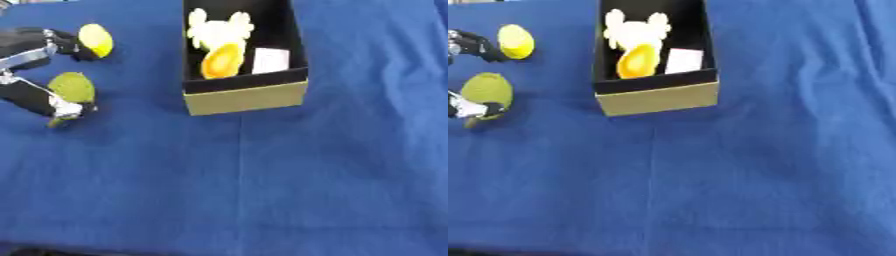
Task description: Pick up objects on the table and place them in the box.
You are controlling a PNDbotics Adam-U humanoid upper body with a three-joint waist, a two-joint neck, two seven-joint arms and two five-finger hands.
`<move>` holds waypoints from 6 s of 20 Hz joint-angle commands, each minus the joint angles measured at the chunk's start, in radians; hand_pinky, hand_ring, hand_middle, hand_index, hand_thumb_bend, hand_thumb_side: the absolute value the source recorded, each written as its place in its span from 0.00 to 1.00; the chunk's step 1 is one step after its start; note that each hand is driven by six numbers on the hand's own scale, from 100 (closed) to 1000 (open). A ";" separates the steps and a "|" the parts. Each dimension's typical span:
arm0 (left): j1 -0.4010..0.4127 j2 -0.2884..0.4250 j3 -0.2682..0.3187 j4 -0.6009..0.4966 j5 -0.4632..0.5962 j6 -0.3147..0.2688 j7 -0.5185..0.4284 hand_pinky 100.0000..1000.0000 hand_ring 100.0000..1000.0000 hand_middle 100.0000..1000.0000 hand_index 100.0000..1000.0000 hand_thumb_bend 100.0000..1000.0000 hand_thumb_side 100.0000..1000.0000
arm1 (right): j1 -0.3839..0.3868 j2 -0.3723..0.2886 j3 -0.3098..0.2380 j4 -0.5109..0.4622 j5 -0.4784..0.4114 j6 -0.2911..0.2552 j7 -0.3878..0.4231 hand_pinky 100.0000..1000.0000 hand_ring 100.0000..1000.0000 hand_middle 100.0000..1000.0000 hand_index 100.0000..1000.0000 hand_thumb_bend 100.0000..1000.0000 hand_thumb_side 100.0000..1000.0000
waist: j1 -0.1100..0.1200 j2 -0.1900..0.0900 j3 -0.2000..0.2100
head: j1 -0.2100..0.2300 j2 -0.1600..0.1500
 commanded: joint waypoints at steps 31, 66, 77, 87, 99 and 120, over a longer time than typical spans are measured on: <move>-0.095 -0.038 0.061 0.155 -0.075 -0.007 0.157 0.72 0.61 0.56 0.66 0.00 0.00 | -0.011 0.037 -0.005 -0.015 0.005 0.009 -0.027 0.71 0.75 0.69 0.75 0.00 0.35 | -0.021 0.019 -0.005 | 0.021 -0.032; -0.487 -0.365 -0.058 0.323 -0.104 -0.066 0.064 0.79 0.68 0.66 0.79 0.05 0.20 | -0.080 0.039 0.046 -0.015 -0.073 -0.013 0.100 0.72 0.75 0.70 0.77 0.00 0.47 | 0.053 0.025 -0.125 | 0.074 -0.069; -0.472 -0.336 -0.011 0.303 -0.077 -0.095 0.085 0.85 0.75 0.74 0.89 0.15 0.61 | -0.069 0.042 0.032 -0.015 -0.088 -0.009 0.096 0.72 0.75 0.69 0.76 0.00 0.48 | 0.036 0.007 -0.097 | 0.058 -0.048; -0.320 -0.092 0.072 0.204 0.032 -0.018 0.075 0.83 0.74 0.72 0.84 0.17 0.21 | -0.032 0.040 0.017 -0.015 -0.077 -0.005 0.071 0.72 0.75 0.69 0.76 0.00 0.47 | 0.024 -0.012 -0.031 | 0.018 -0.019; -0.222 -0.033 0.129 0.305 0.010 0.022 0.039 0.84 0.76 0.73 0.86 0.34 0.29 | -0.037 0.060 0.020 -0.015 -0.060 -0.010 0.057 0.72 0.75 0.69 0.76 0.00 0.47 | -0.002 0.020 -0.037 | 0.048 -0.059; -0.372 -0.100 0.155 0.492 -0.242 -0.007 0.101 0.83 0.78 0.76 0.88 0.44 0.27 | -0.060 0.101 0.050 -0.015 -0.031 0.004 0.047 0.72 0.75 0.69 0.76 0.00 0.47 | 0.007 0.097 -0.078 | 0.090 -0.137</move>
